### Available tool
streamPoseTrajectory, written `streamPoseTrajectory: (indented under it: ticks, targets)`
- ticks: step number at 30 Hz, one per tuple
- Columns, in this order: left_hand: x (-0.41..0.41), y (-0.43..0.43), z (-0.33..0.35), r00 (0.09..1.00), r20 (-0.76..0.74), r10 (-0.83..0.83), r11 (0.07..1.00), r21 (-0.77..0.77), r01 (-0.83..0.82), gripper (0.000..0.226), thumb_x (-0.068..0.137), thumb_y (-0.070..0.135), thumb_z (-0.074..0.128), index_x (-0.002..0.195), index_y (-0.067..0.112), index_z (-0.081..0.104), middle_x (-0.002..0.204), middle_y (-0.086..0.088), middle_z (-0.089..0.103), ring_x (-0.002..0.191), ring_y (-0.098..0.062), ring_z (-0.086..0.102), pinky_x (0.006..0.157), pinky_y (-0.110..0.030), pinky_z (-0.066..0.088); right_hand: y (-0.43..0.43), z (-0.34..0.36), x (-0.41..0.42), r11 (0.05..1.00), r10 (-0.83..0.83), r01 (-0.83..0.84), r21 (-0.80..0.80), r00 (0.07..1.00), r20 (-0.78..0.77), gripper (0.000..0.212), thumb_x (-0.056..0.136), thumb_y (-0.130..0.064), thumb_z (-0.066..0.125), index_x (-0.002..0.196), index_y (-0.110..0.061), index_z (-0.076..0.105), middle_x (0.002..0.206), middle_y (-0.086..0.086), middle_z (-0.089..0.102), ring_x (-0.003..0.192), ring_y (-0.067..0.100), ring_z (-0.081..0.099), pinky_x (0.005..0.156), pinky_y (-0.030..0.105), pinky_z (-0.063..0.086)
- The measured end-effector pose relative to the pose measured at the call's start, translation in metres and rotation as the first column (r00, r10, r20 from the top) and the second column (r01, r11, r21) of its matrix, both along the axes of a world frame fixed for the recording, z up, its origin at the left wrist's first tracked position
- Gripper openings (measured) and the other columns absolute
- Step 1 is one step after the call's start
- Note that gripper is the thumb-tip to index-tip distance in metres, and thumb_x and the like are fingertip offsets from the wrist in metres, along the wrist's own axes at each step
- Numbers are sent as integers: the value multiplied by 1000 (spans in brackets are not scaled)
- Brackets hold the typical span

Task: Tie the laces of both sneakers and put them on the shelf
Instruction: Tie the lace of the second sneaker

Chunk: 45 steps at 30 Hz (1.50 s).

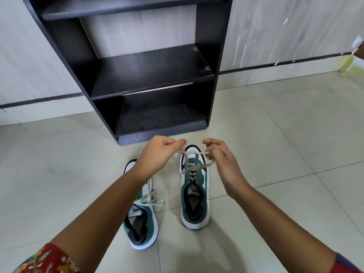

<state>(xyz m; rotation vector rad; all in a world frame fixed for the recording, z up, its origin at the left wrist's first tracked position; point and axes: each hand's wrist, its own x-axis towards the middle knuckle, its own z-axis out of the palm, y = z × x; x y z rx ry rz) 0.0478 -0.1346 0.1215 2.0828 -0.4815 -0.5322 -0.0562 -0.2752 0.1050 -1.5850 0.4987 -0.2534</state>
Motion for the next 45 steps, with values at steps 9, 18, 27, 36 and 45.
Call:
streamPoseTrajectory:
  ticks: [9, 18, 27, 36, 45]
  targets:
    - [-4, 29, -44, 966, 232, 109, 960, 228, -163, 34, 79, 23, 62, 53, 11, 43, 52, -5, 44, 54, -22, 45, 57, -30, 33, -68, -28, -22, 838, -292, 72, -540, 896, -334, 35, 79, -21, 59, 50, -10, 42, 49, 10, 39, 45, 21, 39, 49, 27, 26]
    - [-18, 29, -91, 827, 294, -479, 657, 745, 116, 60, 78, 10, 56, 134, 20, 39, 134, -6, 51, 122, -26, 46, 101, -39, 36, -53, -85, -39, 460, -87, -651, -604, 643, -760, 35, 86, -35, 52, 119, -24, 58, 118, 5, 65, 107, 27, 61, 81, 32, 47]
    - [-30, 8, -103, 910, 333, -246, 924, 364, 116, 13, 85, 27, 60, 88, 16, 67, 120, 5, 62, 109, -17, 55, 93, -32, 41, -19, -82, -12, 718, 104, -410, -562, 862, -496, 17, 78, -42, 64, 78, -26, 69, 88, -4, 73, 84, 18, 65, 69, 31, 48]
    - [-29, 27, -99, 922, 268, -280, 907, 389, 163, 26, 81, 26, 55, 107, 21, 56, 98, 4, 71, 97, -20, 63, 102, -34, 32, -37, -86, -29, 595, 105, -553, -583, 773, -626, 21, 77, -36, 63, 96, -27, 66, 100, -6, 71, 95, 20, 62, 74, 31, 44]
    - [-34, 20, -109, 847, 441, -298, 903, 417, 101, 17, 89, 31, 57, 93, 24, 72, 90, 4, 71, 87, -19, 65, 109, -39, 24, -21, -85, -24, 607, 121, -411, -681, 894, -432, 18, 86, -36, 59, 89, -23, 70, 89, -4, 74, 86, 19, 64, 73, 30, 43]
